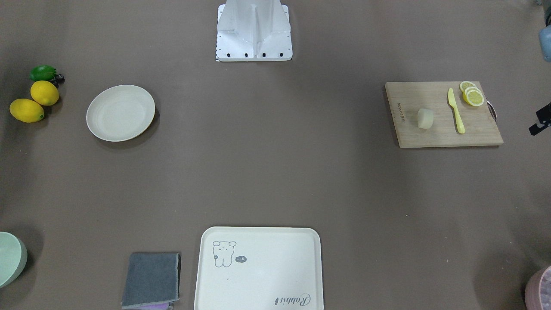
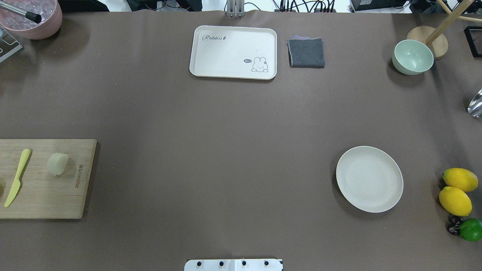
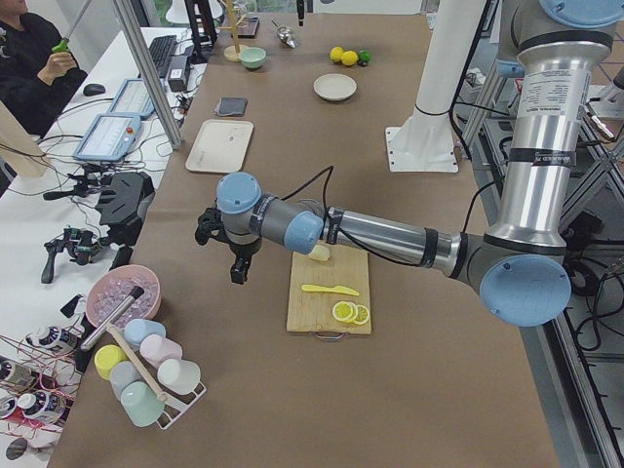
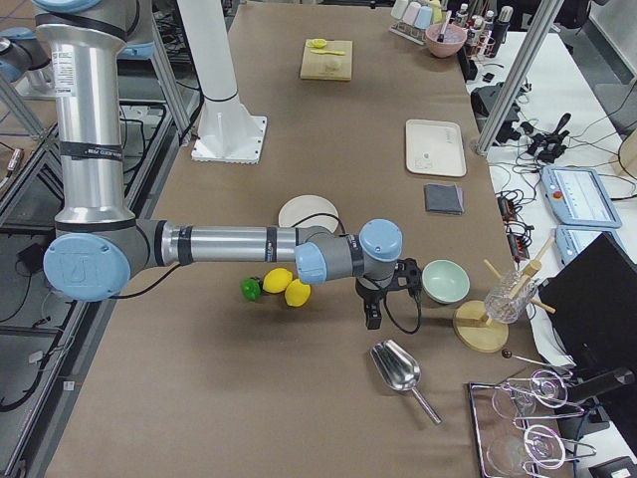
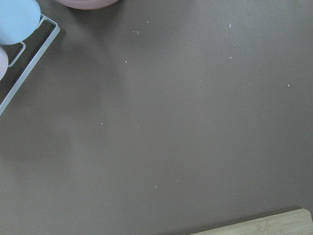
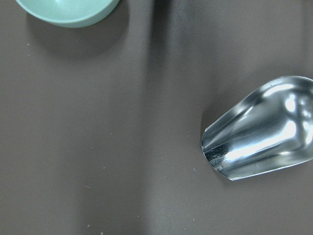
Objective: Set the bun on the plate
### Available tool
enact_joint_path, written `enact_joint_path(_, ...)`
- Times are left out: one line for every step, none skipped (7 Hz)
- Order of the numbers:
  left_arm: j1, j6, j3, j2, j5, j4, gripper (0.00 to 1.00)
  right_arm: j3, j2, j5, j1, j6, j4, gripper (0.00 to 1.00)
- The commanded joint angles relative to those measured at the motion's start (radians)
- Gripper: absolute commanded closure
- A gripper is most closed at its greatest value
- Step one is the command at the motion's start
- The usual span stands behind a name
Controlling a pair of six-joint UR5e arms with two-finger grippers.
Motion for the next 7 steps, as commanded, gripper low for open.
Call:
enact_joint_path(0.0, -0.001, -0.015, 0.0, -0.002, -0.017, 0.02, 0.035, -0.024, 0.005, 0.0, 0.006, 0.0, 0.0)
enact_joint_path(0.0, -0.001, -0.015, 0.02, 0.001, -0.019, 0.02, 0.042, -0.028, 0.006, 0.0, 0.006, -0.002, 0.0)
enact_joint_path(0.004, -0.001, 0.0, 0.021, 0.006, -0.019, 0.02, 0.043, -0.031, 0.006, 0.0, 0.006, -0.002, 0.0)
enact_joint_path(0.006, -0.003, 0.03, 0.008, 0.003, -0.02, 0.02, 0.043, -0.031, 0.006, 0.0, 0.008, -0.002, 0.0)
enact_joint_path(0.006, -0.001, 0.016, 0.018, -0.002, -0.02, 0.02, 0.043, -0.031, 0.008, 0.0, 0.008, -0.002, 0.0)
enact_joint_path(0.007, 0.003, 0.003, 0.018, 0.0, -0.02, 0.02, 0.045, -0.034, 0.026, 0.0, 0.011, -0.002, 0.0)
enact_joint_path(0.009, -0.003, 0.003, 0.023, 0.001, -0.026, 0.02, 0.063, -0.032, 0.025, 0.0, 0.009, 0.002, 0.0)
